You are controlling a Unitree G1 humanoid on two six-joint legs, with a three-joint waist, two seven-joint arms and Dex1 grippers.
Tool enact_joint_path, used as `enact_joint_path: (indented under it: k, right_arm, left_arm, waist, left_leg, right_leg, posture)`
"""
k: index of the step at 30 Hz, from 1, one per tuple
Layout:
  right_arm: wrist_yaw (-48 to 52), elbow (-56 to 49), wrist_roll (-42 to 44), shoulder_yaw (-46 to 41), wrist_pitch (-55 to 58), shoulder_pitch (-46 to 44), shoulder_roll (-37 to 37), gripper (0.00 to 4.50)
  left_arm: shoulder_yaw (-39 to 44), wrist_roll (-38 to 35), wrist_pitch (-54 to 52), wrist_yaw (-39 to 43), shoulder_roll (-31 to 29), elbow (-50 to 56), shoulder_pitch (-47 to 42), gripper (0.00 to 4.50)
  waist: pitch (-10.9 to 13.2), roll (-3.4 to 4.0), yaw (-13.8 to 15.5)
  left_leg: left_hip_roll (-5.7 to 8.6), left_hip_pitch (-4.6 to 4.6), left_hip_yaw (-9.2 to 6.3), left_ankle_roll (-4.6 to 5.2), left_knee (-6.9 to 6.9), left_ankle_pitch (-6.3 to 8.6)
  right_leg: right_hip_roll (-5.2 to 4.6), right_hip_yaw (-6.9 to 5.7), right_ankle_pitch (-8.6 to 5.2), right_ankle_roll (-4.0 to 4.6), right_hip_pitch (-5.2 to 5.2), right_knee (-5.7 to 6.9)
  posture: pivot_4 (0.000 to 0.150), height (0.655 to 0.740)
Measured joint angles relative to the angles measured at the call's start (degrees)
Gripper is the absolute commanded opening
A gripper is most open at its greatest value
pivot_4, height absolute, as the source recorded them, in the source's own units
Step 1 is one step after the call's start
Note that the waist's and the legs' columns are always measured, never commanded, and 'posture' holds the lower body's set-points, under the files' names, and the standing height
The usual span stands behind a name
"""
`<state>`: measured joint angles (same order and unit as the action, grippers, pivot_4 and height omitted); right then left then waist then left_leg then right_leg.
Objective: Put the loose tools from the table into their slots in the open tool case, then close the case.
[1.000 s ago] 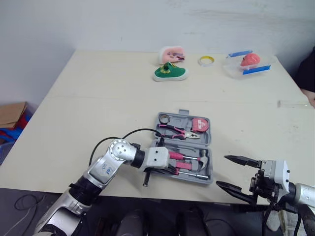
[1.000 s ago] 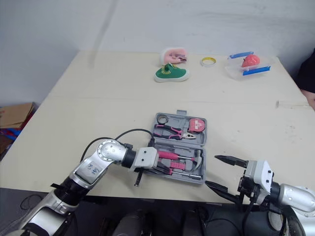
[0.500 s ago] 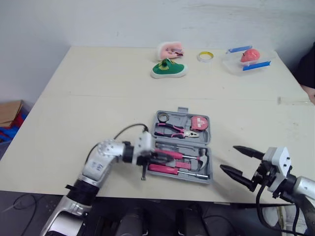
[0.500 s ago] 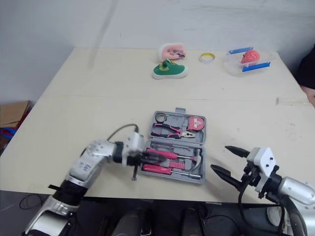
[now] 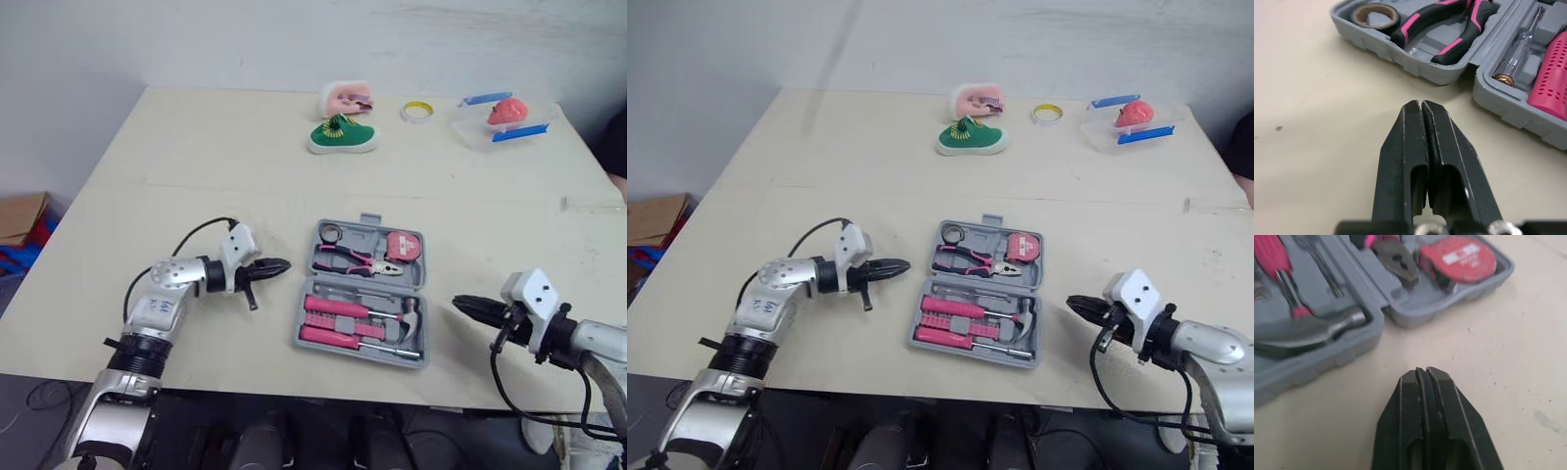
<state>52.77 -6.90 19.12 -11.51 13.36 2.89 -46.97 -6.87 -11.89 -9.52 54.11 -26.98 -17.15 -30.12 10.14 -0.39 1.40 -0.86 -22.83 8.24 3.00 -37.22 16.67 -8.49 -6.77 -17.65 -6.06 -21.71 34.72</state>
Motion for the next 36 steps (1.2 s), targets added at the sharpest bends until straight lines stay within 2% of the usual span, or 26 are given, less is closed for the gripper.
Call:
enact_joint_path:
  k: [9, 16, 27, 36]
  right_arm:
    - [1.15, 7.56, -3.50, 5.79, -2.83, -7.63, 2.53, 0.08]
    - [1.68, 10.95, -4.67, 9.87, -3.47, -14.05, 6.96, 0.08]
    - [3.88, 13.71, -6.13, 13.42, -1.99, -19.82, 9.53, 0.08]
    - [4.58, 12.37, -6.54, 14.94, 0.53, -20.84, 10.18, 0.08]
  left_arm:
    - [-2.51, 3.45, -0.39, -2.11, 3.75, -1.86, -1.01, 0.00]
    - [-2.31, 3.45, -2.14, -1.97, 3.89, -1.19, -0.77, 0.00]
    - [-0.32, 2.79, -6.85, -1.52, 0.81, 8.55, 5.60, 0.00]
    - [1.22, 2.71, -9.84, -3.85, -0.71, 14.60, 9.96, 0.00]
  waist:
    - [0.04, -0.06, -0.56]
    - [0.04, -0.06, -1.48]
    - [0.04, -0.06, -3.27]
    - [0.03, -0.06, -3.19]
  left_leg:
    - [-0.03, -0.21, 0.08, 0.26, -0.21, -0.21]
    - [-0.03, -0.19, 0.01, -0.10, -0.18, -0.18]
    - [-0.06, -0.14, 0.05, 0.10, -0.05, -0.32]
    - [-0.10, -0.08, 0.06, -0.14, 0.02, -0.28]
  right_leg:
    - [0.10, -0.25, 0.01, -0.01, -0.23, 0.28]
    - [0.05, -0.03, 0.04, -0.01, -0.25, 0.37]
    - [0.10, 0.03, 0.03, 0.01, -0.27, 0.36]
    - [0.13, 0.06, 0.00, 0.06, -0.30, 0.39]
  posture:
    - [0.150, 0.7400]
    - [0.150, 0.7400]
    - [0.150, 0.7400]
    - [0.150, 0.7400]
